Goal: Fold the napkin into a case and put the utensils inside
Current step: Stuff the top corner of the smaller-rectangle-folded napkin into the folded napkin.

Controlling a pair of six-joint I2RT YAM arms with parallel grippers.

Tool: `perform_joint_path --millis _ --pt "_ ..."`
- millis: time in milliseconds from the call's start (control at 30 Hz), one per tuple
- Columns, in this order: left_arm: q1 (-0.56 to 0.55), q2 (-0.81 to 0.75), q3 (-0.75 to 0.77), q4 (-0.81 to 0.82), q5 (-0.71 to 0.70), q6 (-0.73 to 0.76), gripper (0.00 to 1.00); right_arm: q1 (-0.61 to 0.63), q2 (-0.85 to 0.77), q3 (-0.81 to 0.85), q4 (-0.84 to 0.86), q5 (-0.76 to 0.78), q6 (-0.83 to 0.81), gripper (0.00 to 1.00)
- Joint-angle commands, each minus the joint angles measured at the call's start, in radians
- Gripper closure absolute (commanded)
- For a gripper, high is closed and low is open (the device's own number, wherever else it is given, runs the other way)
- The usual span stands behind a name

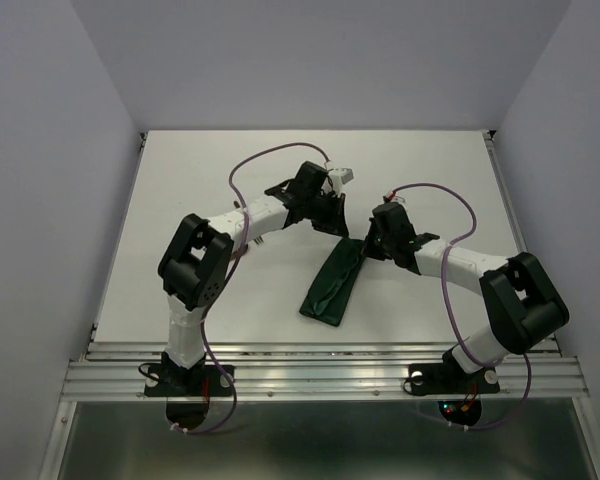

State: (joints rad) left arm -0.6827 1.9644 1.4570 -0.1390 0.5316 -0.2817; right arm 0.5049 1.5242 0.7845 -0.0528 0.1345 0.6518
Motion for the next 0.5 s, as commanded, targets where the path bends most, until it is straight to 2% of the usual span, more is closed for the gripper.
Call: perform_joint_path --millis 0,467 --pt "0.012 0.007 0.000 0.021 -0.114 -0.042 1.00 0.001 -0.022 0.032 0.021 0.004 0.002 0.99" --pt "0.009 0.068 -0.015 0.045 -0.242 -0.120 1.00 0.001 -0.010 0.044 0.021 -0.004 -0.003 0.99"
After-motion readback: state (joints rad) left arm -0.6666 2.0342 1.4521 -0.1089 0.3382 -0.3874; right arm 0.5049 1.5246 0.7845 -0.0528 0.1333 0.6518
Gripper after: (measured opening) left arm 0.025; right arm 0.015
